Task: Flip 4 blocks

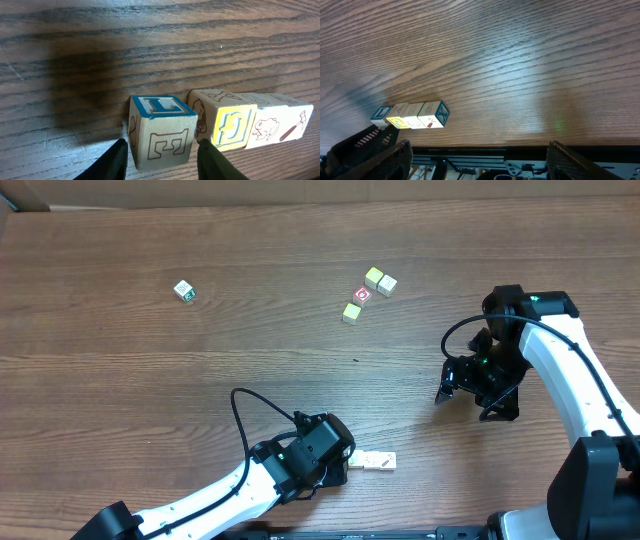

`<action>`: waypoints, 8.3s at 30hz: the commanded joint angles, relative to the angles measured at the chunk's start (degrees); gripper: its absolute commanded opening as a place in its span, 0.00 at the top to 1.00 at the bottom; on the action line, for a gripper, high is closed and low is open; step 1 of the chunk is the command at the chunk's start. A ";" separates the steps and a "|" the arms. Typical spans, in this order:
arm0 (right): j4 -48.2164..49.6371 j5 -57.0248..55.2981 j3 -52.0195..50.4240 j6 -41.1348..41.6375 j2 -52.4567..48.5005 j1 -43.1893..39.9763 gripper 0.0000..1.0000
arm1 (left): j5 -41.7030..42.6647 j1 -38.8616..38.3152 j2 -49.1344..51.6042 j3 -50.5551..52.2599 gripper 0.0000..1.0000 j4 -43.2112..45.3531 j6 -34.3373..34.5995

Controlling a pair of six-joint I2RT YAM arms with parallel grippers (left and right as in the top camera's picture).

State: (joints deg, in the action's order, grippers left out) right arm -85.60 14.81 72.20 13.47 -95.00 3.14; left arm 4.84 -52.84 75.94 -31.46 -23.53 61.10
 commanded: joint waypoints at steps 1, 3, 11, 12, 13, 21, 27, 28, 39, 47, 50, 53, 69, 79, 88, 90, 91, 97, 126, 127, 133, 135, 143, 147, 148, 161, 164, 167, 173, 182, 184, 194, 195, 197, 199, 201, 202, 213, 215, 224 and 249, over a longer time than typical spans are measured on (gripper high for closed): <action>-0.09 0.31 0.52 -0.46 -0.04 0.11 0.13 | -1.29 0.24 0.44 0.24 0.62 0.33 -0.94; -0.13 0.33 0.52 -0.46 -0.04 0.13 0.13 | -1.46 0.24 -0.15 0.22 0.62 0.72 -1.60; -0.26 0.31 0.52 -0.46 -0.04 0.11 0.13 | -1.81 0.24 -3.69 0.22 0.73 0.83 -4.02; -0.26 0.33 0.52 -0.46 -0.04 0.11 0.13 | -1.81 0.26 -4.09 0.22 0.74 0.81 -4.39; -0.26 0.33 0.52 -0.46 -0.04 0.13 0.13 | -1.79 0.26 -4.50 0.22 0.75 0.81 -4.57; -0.26 0.31 0.52 -0.46 -0.04 0.13 0.13 | -2.36 0.42 -5.95 0.22 0.96 -1.99 -5.84; -0.26 0.33 0.52 -0.48 -0.04 0.13 0.13 | -2.25 0.42 -5.95 0.22 0.96 -5.57 -5.81; -0.26 0.33 0.52 -0.48 -0.04 0.13 0.13 | -2.25 0.42 -5.95 0.22 0.96 -6.34 -5.81; -0.20 0.31 0.52 -0.48 -0.04 0.13 0.13 | -2.45 2.19 -3.19 0.22 0.96 -7.45 -5.81; -0.22 0.33 0.52 -0.48 -0.04 0.11 0.13 | -0.26 5.42 -1.40 0.22 0.96 -4.87 -7.98; -0.24 0.31 0.52 -0.48 -0.04 0.11 0.13 | 0.20 5.62 -1.01 0.20 0.96 -3.98 -8.48; -0.24 0.31 0.52 -0.48 -0.04 0.13 0.13 | 1.18 5.64 -0.42 0.20 0.96 -3.34 -9.01; -0.50 0.31 0.52 -0.48 -0.04 0.11 0.13 | 2.23 5.64 -0.28 0.17 0.96 -0.13 -10.78; -1.03 0.31 0.52 -0.48 -0.04 0.11 0.13 | 2.75 5.68 -0.33 -0.26 0.96 -3.69 -9.86; -0.57 0.33 0.52 -0.46 -0.04 0.11 0.13 | 14.91 4.39 -0.28 -0.59 0.96 -9.62 -9.22; -0.61 0.33 0.52 -0.46 -0.04 0.13 0.13 | 14.64 3.61 -0.28 -0.57 0.96 -8.22 -7.54; -0.66 0.33 0.52 -0.46 -0.04 0.11 0.13 | 14.34 3.61 -0.28 -0.57 0.96 -7.82 -6.97; -0.68 0.33 0.52 -0.48 -0.04 0.13 0.13 | 11.91 3.63 0.61 -0.57 0.96 -4.50 -4.90; -0.85 0.33 0.52 -0.48 -0.04 0.11 0.13 | 14.95 4.07 9.81 -0.57 0.96 5.14 -3.91; -0.85 0.33 0.52 -0.48 -0.04 0.11 0.13 | 14.99 4.07 9.81 -0.57 0.96 5.55 -4.20; -0.87 0.33 0.52 -0.48 -0.04 0.13 0.13 | 15.39 4.07 9.84 -0.57 0.96 6.34 -4.52; -0.90 0.31 0.52 -0.48 -0.04 0.11 0.13 | 15.56 4.07 9.81 -0.57 0.96 6.34 -4.63; -0.92 0.31 0.52 -0.50 -0.04 0.13 0.13 | 16.48 0.13 5.75 -0.79 0.95 4.66 -6.84; -0.90 0.33 0.52 -0.50 -0.04 0.11 0.13 | 10.14 -1.20 -2.23 -1.84 0.96 -4.04 -8.09; -0.87 0.31 0.52 -0.50 -0.04 0.13 0.13 | 8.46 -1.18 -4.66 -2.10 0.96 -6.40 -8.68; 0.11 0.20 0.52 2.25 2.93 4.92 0.38 | -6.34 -1.09 -21.31 -3.08 0.34 -18.60 -18.91; 1.09 -2.64 0.52 7.06 6.99 7.58 0.38 | -6.38 -1.09 -21.31 -3.08 0.36 -18.43 -18.91; 0.83 -5.84 0.52 11.89 12.09 10.25 0.38 | -6.84 -1.09 -21.33 -3.08 0.26 -18.25 -18.91; -0.66 -9.31 0.50 20.52 24.59 16.57 0.37 | -10.73 -1.09 -21.31 -3.08 0.94 -18.62 -18.91; -6.84 -8.57 -0.72 30.18 37.99 21.14 0.10 | -9.53 -1.09 -21.31 -3.08 0.48 -17.84 -18.71; -7.63 -5.31 -0.72 30.12 38.88 21.14 0.14 | -9.16 -1.09 -21.31 -3.08 0.67 -18.05 -18.71; -5.35 -1.88 -2.67 22.12 39.23 21.14 0.96 | -3.13 -1.18 -21.31 -3.08 0.34 -18.51 -19.74; -4.85 -2.82 -4.04 22.47 39.23 21.14 0.96 | -2.32 -1.18 -21.31 -3.08 0.49 -18.73 -19.87; -3.15 -3.15 -7.89 23.12 39.23 21.14 0.96 | -2.32 -1.18 -21.31 -3.08 0.66 -19.19 -19.78; -0.70 -2.95 -12.83 24.55 39.23 21.14 0.96 | -3.39 -1.18 -21.31 -3.08 0.96 -19.43 -19.85; 2.67 -0.81 -18.27 24.68 39.23 21.14 0.96 | -4.74 -1.14 -21.29 -3.08 0.96 -20.04 -19.98; 4.72 1.11 -20.94 24.65 39.10 21.14 0.96 | -4.94 -1.03 -21.29 -3.08 0.96 -20.24 -19.98; 20.04 12.92 -34.49 24.24 36.72 21.14 0.96 | 1.64 3.17 -15.23 -3.08 0.96 -18.93 -23.50; 20.44 12.90 -34.49 24.24 36.74 21.14 0.96 | 3.45 4.42 -13.81 -3.08 0.90 -18.40 -23.47; 20.81 8.85 -34.49 24.76 36.63 21.14 0.96 | 2.89 12.81 -10.58 -3.15 0.96 -19.63 -24.81; 32.79 -7.26 -34.51 39.08 14.21 34.47 0.96 | 8.68 22.49 0.57 -3.43 0.96 -15.28 -41.90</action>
State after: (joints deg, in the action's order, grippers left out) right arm -54.08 9.47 37.71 51.29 -77.89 35.73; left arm 12.56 -30.70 76.12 -33.82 -39.51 22.44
